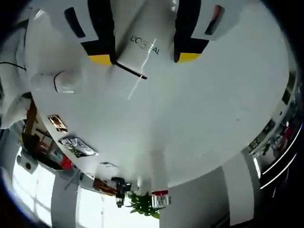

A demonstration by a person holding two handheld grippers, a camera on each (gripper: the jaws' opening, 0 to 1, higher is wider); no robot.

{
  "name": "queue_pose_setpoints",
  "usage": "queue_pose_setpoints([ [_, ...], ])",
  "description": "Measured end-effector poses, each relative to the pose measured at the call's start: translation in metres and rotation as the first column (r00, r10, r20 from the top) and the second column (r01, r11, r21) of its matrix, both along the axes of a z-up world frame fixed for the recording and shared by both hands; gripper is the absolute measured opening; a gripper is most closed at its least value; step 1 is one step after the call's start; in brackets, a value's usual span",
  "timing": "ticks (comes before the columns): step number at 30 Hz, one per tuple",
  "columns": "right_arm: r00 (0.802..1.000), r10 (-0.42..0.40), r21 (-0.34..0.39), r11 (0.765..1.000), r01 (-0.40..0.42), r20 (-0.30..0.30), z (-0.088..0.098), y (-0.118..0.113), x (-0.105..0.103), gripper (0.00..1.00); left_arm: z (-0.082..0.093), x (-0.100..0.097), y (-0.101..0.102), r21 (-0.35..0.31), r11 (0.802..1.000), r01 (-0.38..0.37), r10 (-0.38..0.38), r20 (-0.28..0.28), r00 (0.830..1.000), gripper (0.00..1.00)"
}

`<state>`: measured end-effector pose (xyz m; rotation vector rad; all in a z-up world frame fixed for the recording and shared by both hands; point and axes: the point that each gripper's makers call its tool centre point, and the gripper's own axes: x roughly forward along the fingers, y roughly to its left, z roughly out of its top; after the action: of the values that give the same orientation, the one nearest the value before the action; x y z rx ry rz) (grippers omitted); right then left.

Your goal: Arrange the skincare products in the storage area until every visible bottle or jar stands upright without overlapping.

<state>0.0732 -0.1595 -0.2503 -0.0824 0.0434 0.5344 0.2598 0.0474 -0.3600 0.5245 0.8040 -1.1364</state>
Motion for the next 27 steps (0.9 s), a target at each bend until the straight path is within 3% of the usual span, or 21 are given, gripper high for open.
queue_pose_setpoints([
  [12, 1.000, 0.010, 0.008, 1.000, -0.010, -0.015, -0.004, 0.003, -0.001, 0.96, 0.001, -0.014, -0.001, -0.021, 1.000, 0.000, 0.001, 0.013, 1.000, 0.37],
  [21, 0.999, 0.020, -0.003, 1.000, -0.020, -0.026, -0.008, 0.006, 0.002, 0.95, 0.003, -0.011, -0.001, 0.023, 1.000, -0.015, 0.014, 0.024, 1.000, 0.30],
  [27, 0.999, 0.030, 0.002, 1.000, -0.030, -0.025, -0.008, 0.009, 0.002, 0.94, 0.019, -0.015, -0.004, -0.069, 0.997, -0.039, 0.039, 0.002, 0.999, 0.29],
])
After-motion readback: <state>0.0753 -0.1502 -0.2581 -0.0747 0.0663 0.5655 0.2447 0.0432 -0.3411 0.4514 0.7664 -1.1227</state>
